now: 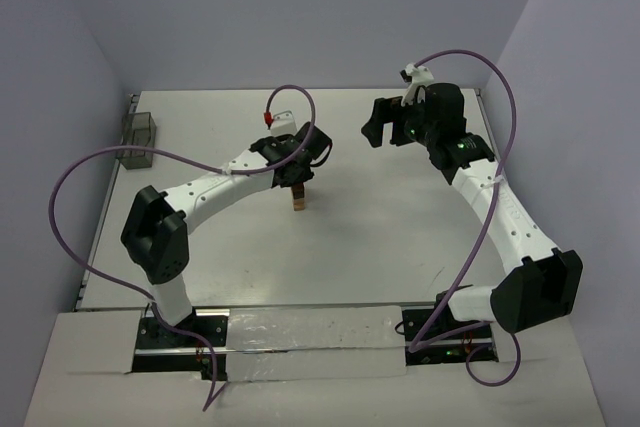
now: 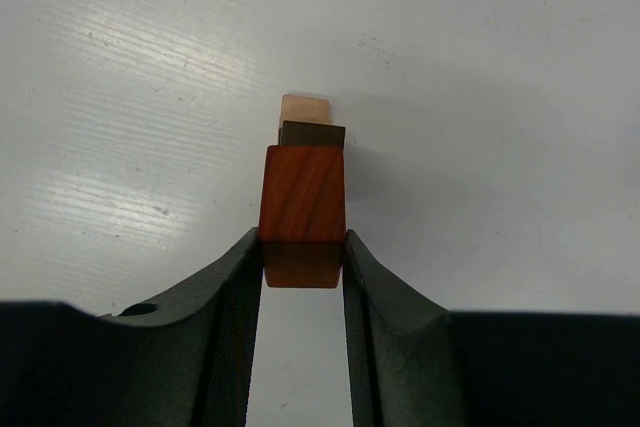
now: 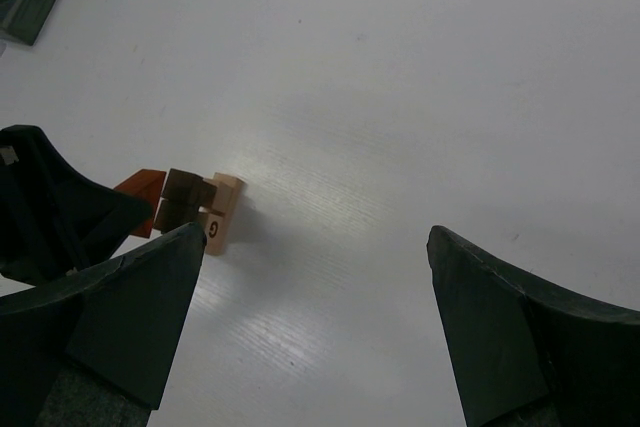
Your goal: Build the wood block tower
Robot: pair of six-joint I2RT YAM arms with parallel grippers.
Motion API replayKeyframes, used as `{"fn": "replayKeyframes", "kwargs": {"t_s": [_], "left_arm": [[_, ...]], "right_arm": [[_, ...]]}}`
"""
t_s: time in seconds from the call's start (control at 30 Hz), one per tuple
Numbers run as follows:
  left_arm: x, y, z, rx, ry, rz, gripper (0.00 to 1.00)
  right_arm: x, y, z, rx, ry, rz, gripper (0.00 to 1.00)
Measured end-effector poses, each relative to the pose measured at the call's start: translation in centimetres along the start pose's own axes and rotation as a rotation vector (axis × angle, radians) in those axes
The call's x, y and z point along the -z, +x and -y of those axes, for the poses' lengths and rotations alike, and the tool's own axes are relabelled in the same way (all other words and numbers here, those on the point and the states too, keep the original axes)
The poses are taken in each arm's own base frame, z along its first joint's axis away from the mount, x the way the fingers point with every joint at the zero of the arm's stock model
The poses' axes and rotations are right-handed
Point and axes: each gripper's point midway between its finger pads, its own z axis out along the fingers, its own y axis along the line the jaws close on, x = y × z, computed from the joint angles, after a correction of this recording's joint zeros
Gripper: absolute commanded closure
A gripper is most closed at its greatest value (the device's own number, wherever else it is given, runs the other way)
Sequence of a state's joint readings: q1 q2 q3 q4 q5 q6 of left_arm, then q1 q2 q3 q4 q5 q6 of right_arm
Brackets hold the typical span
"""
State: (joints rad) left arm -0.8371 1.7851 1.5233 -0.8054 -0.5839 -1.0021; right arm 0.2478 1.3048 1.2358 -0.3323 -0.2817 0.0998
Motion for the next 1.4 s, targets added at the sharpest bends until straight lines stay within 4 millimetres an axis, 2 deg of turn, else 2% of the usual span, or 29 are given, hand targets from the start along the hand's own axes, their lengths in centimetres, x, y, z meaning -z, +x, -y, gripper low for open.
{"fn": "replayKeyframes", "kwargs": {"t_s": [0.6,1.0,1.4], "left_arm": [[-1.1,0.3,0.5,-0.040,-0.016,-0.003,0.94],[-2.7,0.4,-0.5,-0.047,-0.053,-0.025,0.91],[-2.7,0.5,-0.3,-0.044,-0.042,-0.039,0.91]], "right_arm": [[0.0,-0.1,-0.4,-0.009,-0.019,0.003,0.00],[0.0,-0.2,-0.6,-0.011,-0.028,0.007,0.00],[0.0,-0.2,-0.6,-0.012,-0.034,0.009,0.00]]}}
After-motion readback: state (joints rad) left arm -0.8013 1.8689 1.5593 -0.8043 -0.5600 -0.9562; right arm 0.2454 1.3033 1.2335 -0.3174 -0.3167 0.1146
